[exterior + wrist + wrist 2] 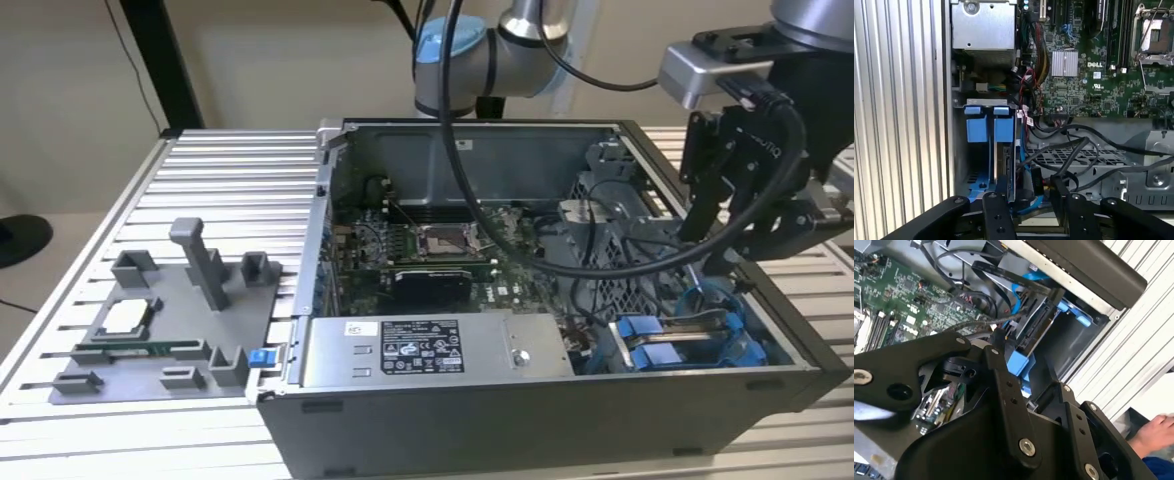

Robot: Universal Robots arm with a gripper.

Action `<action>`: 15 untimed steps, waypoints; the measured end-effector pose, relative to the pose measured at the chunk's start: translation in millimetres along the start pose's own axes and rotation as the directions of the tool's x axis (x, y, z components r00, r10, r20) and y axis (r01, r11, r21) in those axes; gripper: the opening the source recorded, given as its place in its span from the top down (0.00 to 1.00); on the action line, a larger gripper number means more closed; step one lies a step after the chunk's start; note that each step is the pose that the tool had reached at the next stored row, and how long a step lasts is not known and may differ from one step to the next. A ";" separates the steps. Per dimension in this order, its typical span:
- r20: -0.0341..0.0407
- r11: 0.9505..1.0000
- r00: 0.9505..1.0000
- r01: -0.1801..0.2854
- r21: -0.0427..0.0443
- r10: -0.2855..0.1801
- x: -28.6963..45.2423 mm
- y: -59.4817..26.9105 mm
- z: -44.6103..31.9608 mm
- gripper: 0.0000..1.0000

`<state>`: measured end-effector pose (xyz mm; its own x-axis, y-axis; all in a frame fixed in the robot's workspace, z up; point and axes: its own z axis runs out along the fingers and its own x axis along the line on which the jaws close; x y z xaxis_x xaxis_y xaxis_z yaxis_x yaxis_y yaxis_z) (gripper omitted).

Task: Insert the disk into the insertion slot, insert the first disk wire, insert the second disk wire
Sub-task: 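Insert the first disk wire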

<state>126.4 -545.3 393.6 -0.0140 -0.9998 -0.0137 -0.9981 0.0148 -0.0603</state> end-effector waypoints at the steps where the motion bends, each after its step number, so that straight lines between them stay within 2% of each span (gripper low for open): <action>1: 0.000 1.000 1.000 0.000 0.001 0.000 -0.3 0.8 1.5 0.00; 5: 0.003 1.000 1.000 0.002 0.001 -0.002 -1.5 6.7 3.5 0.00; 7: 0.006 1.000 1.000 0.011 0.003 -0.011 -1.6 7.0 3.4 0.00; 9: 0.013 1.000 1.000 0.022 0.006 -0.022 -1.6 6.9 2.4 0.00; 15: 0.042 0.999 0.998 0.041 0.018 -0.041 -0.4 6.8 1.5 0.00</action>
<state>119.7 -544.7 391.7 0.0299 -0.9981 -0.0533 -0.9966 -0.0257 -0.0783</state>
